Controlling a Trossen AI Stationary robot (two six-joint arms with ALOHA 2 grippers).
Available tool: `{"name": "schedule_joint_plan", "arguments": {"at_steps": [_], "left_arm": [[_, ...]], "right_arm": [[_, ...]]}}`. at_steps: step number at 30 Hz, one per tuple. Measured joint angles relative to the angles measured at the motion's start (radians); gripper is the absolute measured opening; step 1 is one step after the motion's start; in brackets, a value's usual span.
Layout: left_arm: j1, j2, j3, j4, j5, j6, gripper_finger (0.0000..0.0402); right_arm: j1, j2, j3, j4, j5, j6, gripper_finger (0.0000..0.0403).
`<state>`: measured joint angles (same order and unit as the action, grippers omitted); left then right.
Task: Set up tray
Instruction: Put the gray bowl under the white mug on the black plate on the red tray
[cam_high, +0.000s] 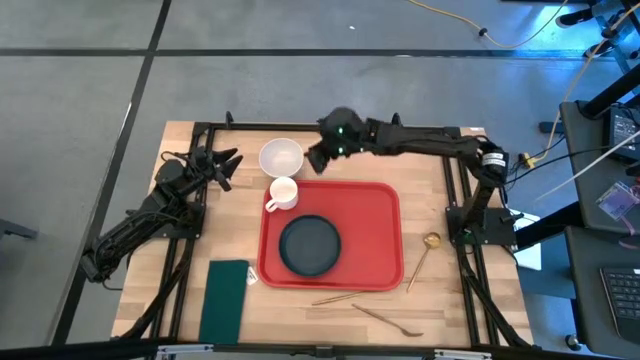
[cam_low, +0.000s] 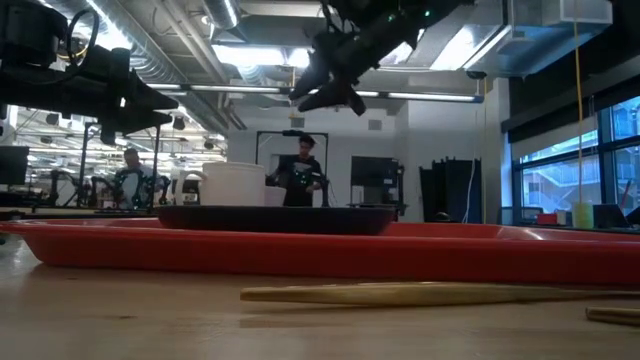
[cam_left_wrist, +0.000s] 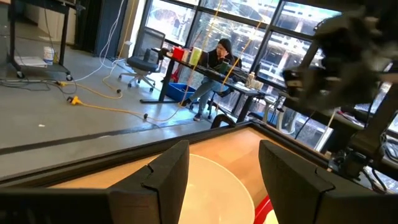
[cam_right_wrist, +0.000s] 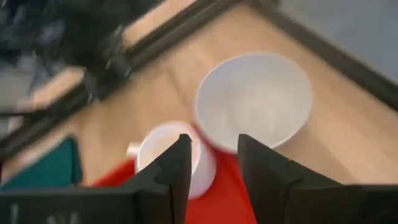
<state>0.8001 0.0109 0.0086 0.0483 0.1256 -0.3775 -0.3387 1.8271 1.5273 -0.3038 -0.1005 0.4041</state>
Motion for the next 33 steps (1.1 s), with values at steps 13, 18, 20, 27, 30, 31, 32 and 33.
{"name": "schedule_joint_plan", "arguments": {"at_steps": [13,18,20,27,30,31,32,33], "left_arm": [[0.000,0.000,0.000,0.000,-0.005,-0.002,0.0187],[0.000,0.000,0.000,0.000,-0.023,-0.006,0.0187],[0.000,0.000,0.000,0.000,-0.035,-0.006,0.0187],[0.000,0.000,0.000,0.000,-0.039,-0.005,0.0187],[0.000,0.000,0.000,0.000,-0.039,-0.005,0.0187],[0.000,0.000,0.000,0.000,-0.039,-0.005,0.0187],[0.000,0.000,0.000,0.000,-0.039,-0.005,0.0187],[0.000,0.000,0.000,0.000,-0.039,-0.005,0.0187]], "right_arm": [[-0.130,0.161,0.014,0.181,-0.072,0.010,0.0134],[-0.150,0.194,0.014,0.179,-0.136,0.047,0.0134],[-0.150,0.208,0.014,0.183,-0.145,0.060,0.0134],[-0.144,0.282,0.014,0.234,-0.186,0.121,0.0134],[-0.133,0.314,0.014,0.252,-0.185,0.140,0.0134],[-0.129,0.325,0.014,0.259,-0.185,0.140,0.0134],[-0.126,0.333,0.014,0.266,-0.184,0.141,0.0134],[-0.123,0.336,0.014,0.271,-0.175,0.138,0.0134]]}}
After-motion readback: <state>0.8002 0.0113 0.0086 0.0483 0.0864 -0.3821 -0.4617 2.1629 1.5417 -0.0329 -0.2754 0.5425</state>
